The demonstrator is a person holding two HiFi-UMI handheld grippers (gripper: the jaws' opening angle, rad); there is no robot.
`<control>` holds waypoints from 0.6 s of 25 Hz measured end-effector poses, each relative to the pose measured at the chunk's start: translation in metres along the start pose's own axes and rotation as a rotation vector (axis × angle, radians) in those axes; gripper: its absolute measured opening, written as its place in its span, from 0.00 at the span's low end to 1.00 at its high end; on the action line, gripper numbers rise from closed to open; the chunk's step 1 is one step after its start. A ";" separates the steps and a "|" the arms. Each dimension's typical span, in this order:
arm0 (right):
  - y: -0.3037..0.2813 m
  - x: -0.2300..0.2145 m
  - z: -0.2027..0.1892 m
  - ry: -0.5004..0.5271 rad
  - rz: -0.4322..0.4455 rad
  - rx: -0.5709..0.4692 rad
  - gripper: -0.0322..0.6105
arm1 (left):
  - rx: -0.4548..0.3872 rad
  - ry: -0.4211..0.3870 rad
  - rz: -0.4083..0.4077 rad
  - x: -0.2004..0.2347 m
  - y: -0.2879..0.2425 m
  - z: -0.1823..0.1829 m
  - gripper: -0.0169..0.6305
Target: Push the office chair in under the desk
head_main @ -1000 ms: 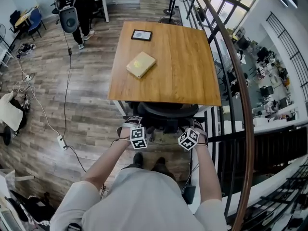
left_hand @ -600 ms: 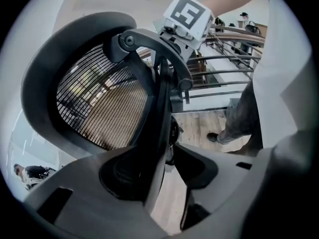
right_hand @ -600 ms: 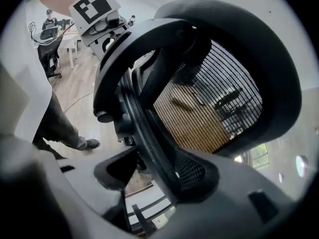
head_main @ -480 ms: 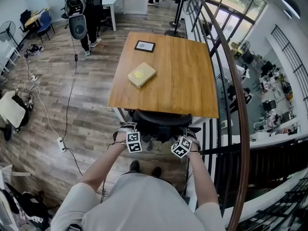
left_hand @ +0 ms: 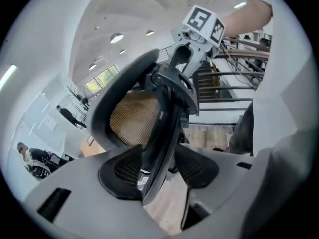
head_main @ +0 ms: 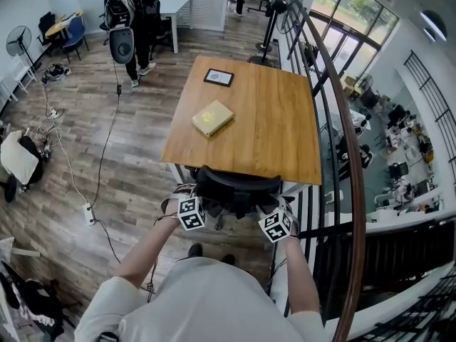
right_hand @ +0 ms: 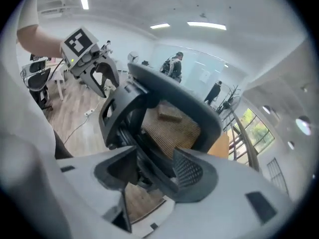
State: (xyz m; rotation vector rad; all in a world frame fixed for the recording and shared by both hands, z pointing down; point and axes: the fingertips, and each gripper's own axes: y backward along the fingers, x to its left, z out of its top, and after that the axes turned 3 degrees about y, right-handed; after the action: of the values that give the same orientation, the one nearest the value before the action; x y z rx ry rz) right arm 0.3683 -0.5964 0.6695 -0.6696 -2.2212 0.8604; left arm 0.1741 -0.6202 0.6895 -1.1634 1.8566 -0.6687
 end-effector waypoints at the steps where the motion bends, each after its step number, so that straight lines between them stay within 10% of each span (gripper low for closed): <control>1: 0.007 -0.002 0.004 -0.026 -0.002 -0.018 0.40 | -0.021 0.030 0.010 0.002 0.006 0.003 0.33; 15: 0.103 -0.024 0.078 -0.336 -0.007 -0.380 0.32 | -0.406 0.404 0.132 0.040 0.105 0.069 0.24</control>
State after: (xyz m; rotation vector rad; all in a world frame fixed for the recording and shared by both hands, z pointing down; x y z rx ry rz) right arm 0.3500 -0.5753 0.5411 -0.7306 -2.7278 0.5808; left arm 0.1752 -0.6123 0.5579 -1.2032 2.4742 -0.4884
